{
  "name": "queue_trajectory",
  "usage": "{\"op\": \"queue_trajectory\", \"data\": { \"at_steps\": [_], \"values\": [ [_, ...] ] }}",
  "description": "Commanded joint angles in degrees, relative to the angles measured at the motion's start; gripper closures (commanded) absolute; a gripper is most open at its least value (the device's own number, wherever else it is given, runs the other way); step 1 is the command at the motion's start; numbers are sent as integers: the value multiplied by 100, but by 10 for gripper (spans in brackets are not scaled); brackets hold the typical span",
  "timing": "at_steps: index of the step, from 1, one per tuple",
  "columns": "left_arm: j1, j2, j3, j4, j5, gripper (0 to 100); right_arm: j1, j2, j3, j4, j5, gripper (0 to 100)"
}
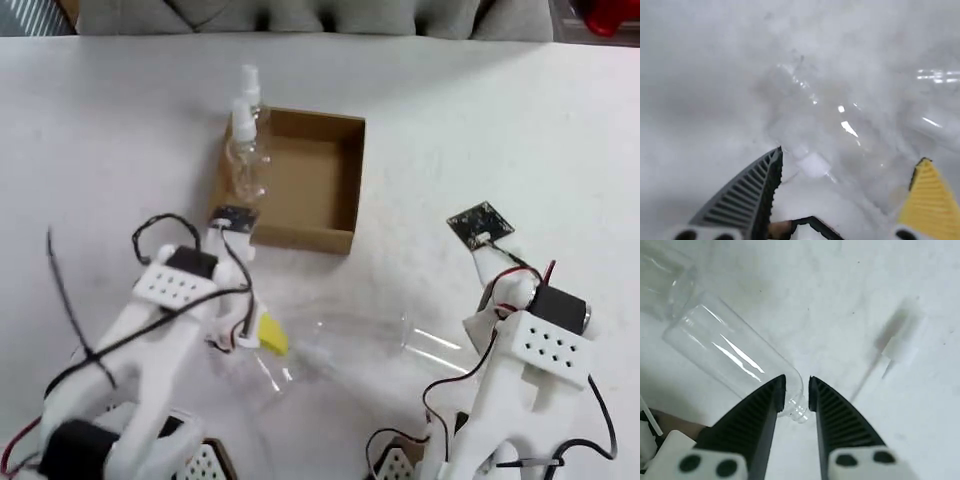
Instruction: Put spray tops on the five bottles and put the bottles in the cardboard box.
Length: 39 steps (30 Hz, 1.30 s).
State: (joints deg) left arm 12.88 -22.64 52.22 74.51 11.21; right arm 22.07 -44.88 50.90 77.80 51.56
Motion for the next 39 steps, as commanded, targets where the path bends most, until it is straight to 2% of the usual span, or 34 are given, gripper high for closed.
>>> {"op": "queue_trajectory", "data": {
  "at_steps": [1, 6, 13, 17, 23, 27, 31, 39],
  "values": [
    [57, 848, -475, -246, 53, 627, -40, -92, -44, -57, 26, 947],
    [119, 963, -501, -738, 413, 627, -22, -92, -44, -57, 26, 947],
    [804, 971, -484, -853, 870, 627, -13, -92, -44, -57, 53, 947],
    [743, 1015, -413, -1116, 914, 633, -13, -92, -44, -57, 62, 947],
    [690, 998, -123, -1662, 870, 773, -31, -92, -44, -57, 62, 947],
    [690, 971, -105, -1697, 870, 789, -40, -92, -44, -57, 53, 947],
    [400, 963, -132, -1776, 870, 765, -22, -84, -44, -57, 62, 947],
    [-787, 963, -492, -1881, 870, 763, -40, -92, -44, -66, 35, 947]
  ]
}}
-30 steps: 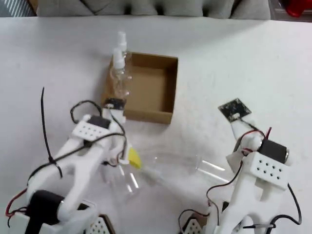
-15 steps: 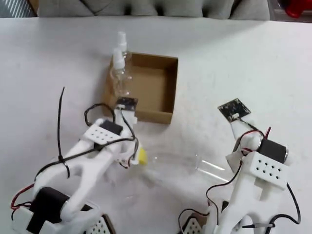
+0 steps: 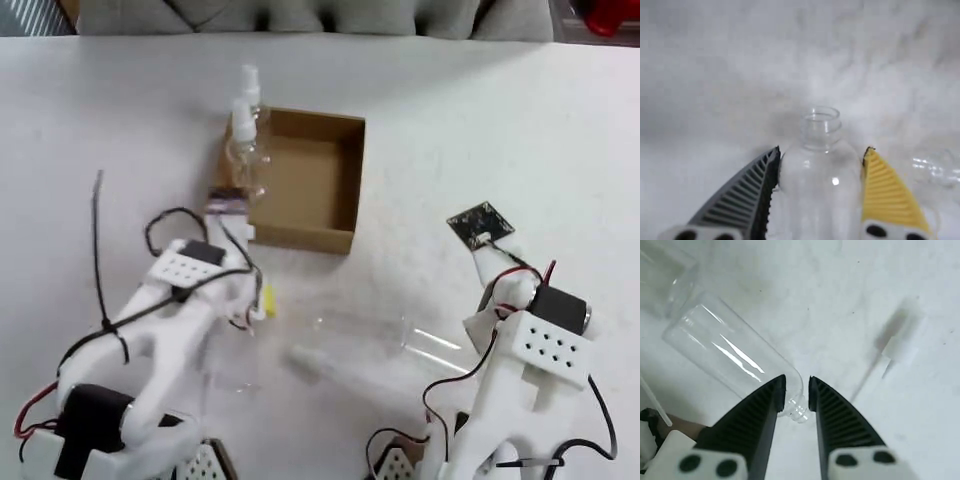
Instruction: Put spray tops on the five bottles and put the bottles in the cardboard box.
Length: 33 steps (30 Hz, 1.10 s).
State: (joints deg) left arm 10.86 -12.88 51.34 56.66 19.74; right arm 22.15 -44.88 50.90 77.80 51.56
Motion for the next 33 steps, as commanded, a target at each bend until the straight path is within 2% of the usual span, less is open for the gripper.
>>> {"op": "queue_trajectory", "data": {
  "at_steps": [1, 5, 10, 16, 22, 27, 33],
  "values": [
    [-708, -13, -457, -97, 18, 763, -48, -92, -44, -66, 35, 947],
    [-1156, 22, -747, -141, -97, 762, -22, -92, -62, -66, 35, 947],
    [-1288, 40, -862, -149, -800, 762, -13, -92, -62, -66, 35, 943],
    [-1288, 48, -862, -149, -800, 760, -13, -66, -62, -66, 26, 943],
    [-1288, 48, -712, -141, -800, 653, -13, -48, -35, -66, 26, 945],
    [-1332, 40, -624, -97, -835, 646, -13, -48, -35, -66, 26, 946],
    [-1288, 22, -651, 492, -809, 642, -13, -48, -35, -66, 26, 946]
  ]
}}
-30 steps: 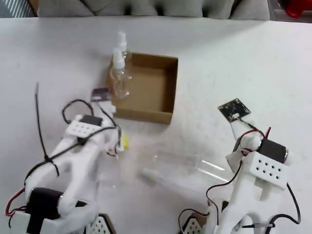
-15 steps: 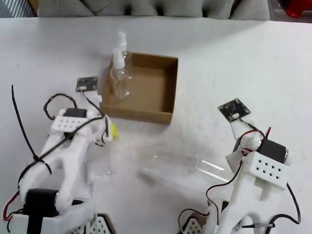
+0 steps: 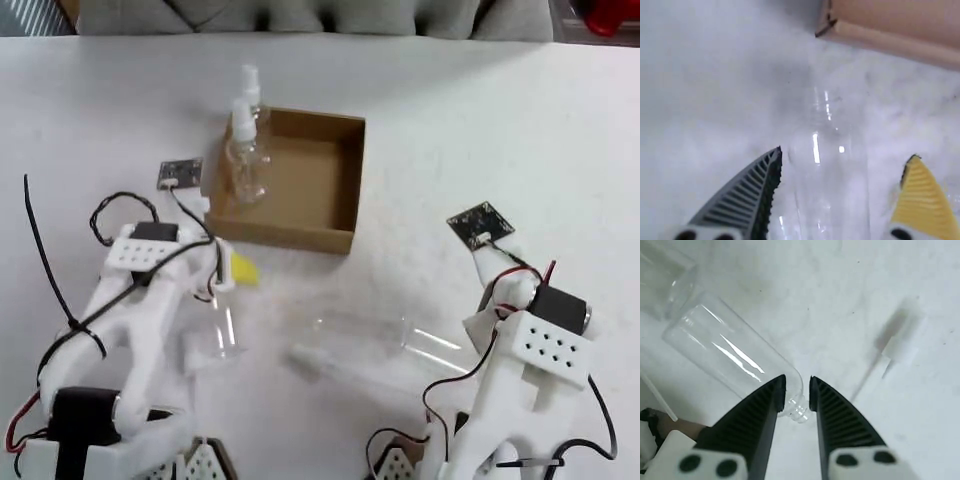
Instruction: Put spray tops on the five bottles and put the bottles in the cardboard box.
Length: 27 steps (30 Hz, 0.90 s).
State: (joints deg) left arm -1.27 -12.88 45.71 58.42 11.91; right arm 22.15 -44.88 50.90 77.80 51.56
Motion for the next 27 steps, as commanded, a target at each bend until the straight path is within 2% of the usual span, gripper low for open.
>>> {"op": "queue_trajectory", "data": {
  "at_steps": [1, 8, 14, 22, 27],
  "values": [
    [-75, 40, -70, 316, -18, 642, -13, -48, -35, -66, 26, 946],
    [-92, 48, -53, 149, 369, 644, -13, -48, -35, -66, 26, 946],
    [-101, 541, -114, -141, 396, 646, -13, -48, -26, -66, 26, 946],
    [-110, 769, -343, -114, 396, 653, -13, -48, 0, -57, 26, 946],
    [-110, 769, -378, -290, 343, 793, -22, -75, 105, -66, 26, 946]
  ]
}}
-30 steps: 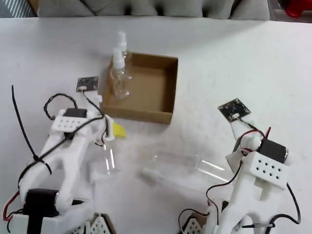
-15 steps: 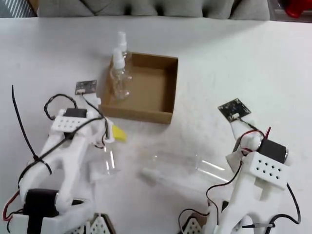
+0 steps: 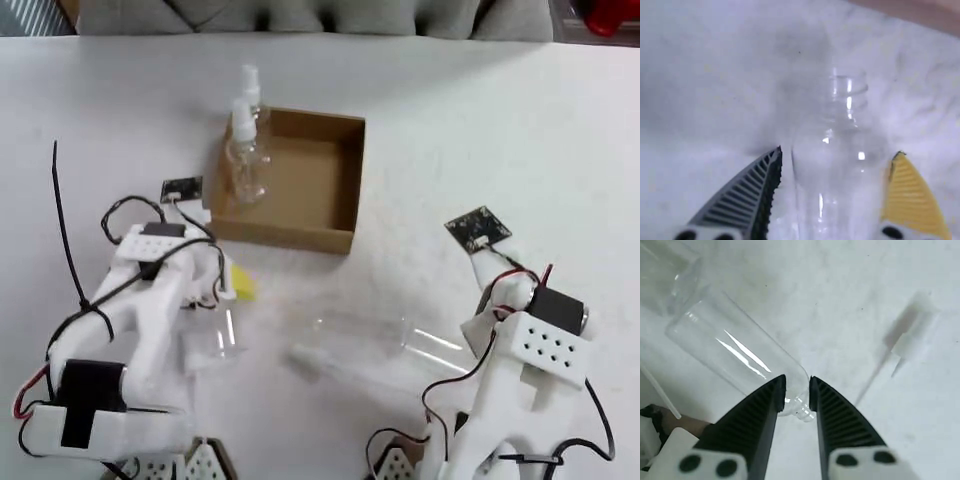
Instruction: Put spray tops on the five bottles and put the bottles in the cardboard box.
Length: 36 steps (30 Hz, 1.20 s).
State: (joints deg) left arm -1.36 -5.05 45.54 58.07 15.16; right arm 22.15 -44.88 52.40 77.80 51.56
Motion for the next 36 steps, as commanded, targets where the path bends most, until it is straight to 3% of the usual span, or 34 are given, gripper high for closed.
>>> {"op": "queue_trajectory", "data": {
  "at_steps": [1, 4, 12, 30, 36],
  "values": [
    [-110, -13, -352, -360, 18, 820, -22, -75, -53, -66, 26, 946],
    [-110, -22, -360, -413, 9, 828, -22, -92, -53, -66, 26, 946],
    [-110, -31, -404, -237, 9, 660, -22, -92, -62, -66, 62, 946],
    [-400, 31, -747, -70, 0, 657, -48, -48, -53, -295, 62, 946],
    [-312, 31, -738, -44, -378, 657, -22, -48, -53, -286, 62, 947]
  ]
}}
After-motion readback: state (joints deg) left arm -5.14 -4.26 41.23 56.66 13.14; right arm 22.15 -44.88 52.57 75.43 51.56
